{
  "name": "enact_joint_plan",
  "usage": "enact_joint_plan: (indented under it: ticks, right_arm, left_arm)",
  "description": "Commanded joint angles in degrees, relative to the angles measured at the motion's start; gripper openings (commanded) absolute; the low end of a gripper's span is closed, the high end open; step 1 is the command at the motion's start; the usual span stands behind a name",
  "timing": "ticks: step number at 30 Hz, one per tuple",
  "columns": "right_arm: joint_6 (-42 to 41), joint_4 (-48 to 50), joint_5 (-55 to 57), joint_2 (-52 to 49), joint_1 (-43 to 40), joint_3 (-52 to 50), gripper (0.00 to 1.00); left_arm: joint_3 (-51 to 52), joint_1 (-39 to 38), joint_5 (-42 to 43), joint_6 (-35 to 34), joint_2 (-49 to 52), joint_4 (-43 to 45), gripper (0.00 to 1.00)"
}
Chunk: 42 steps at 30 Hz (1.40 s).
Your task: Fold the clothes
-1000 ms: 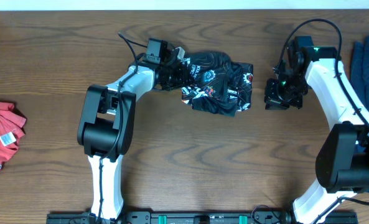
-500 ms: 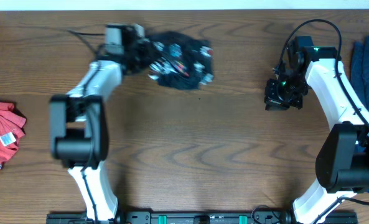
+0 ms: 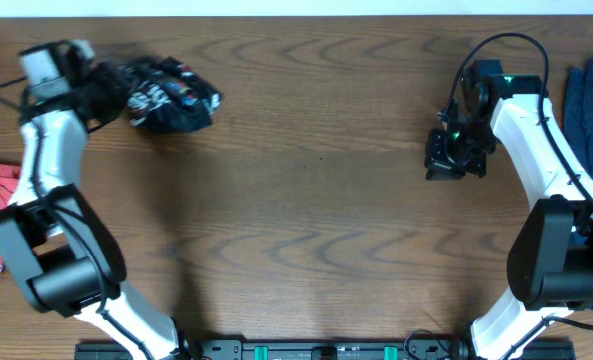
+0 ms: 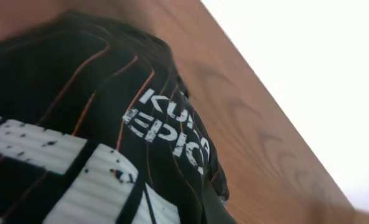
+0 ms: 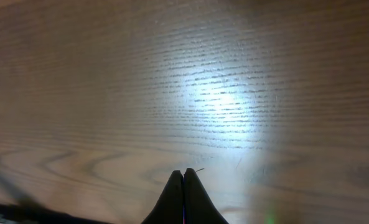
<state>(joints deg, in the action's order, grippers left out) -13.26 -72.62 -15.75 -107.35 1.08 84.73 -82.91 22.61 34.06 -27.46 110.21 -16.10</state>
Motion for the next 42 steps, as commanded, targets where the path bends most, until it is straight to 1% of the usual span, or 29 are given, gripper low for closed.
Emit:
enact_joint_plan:
  ticks: [1,3,6,12,22,27,32,40,42]
  right_arm:
    - [-0.90,-0.50,-0.83,0.09,0.50,-0.09,0.01]
    - [-0.90,-0.55,-0.83,0.09,0.48,-0.09,0.01]
    - [-0.90,-0.68,-0.85,0.09,0.50,-0.09,0.01]
    - [-0.90,-1.14,-1.22,0.09,0.50,-0.09,0.01]
    - [-1.07,-2.01,-1.22,0.09,0.50,-0.09,0.01]
    - [-1.09,-1.92,-1.22,0.09,1.11,-0.09,0.01]
    - [-1.36,-1.73,-1.22,0.09,2.34,-0.09,0.01]
    - [-1.33,-1.70,-1.22,0.09,3.93,-0.09,0.01]
    - [-1.36,-1.68,-1.25,0.09,4.33,-0.09,0.01]
  left_arm:
    - [-0.37,5.07,-0.04,3.50,-1.40,-1.53,0.06]
    - [-0.37,8.02,0.15,4.94,-1.40,-2.47,0.06]
    - [-0.37,12.20,1.55,9.31,-1.46,-3.28,0.06]
    - [-1.09,18.25,1.42,16.48,-1.64,-2.91,0.06]
    - [-6.97,27.54,1.05,16.57,-1.64,-2.56,0.06]
    - [-10.62,30.36,1.03,18.32,-1.64,-3.23,0.06]
    - [-13.49,32.76,0.98,18.67,-1.64,-4.04,0.06]
    - [-14.12,37.00,-0.42,18.34,-1.64,-3.76,0.06]
    - [-14.19,38.27,-0.48,17.27,-1.64,-3.52,0.06]
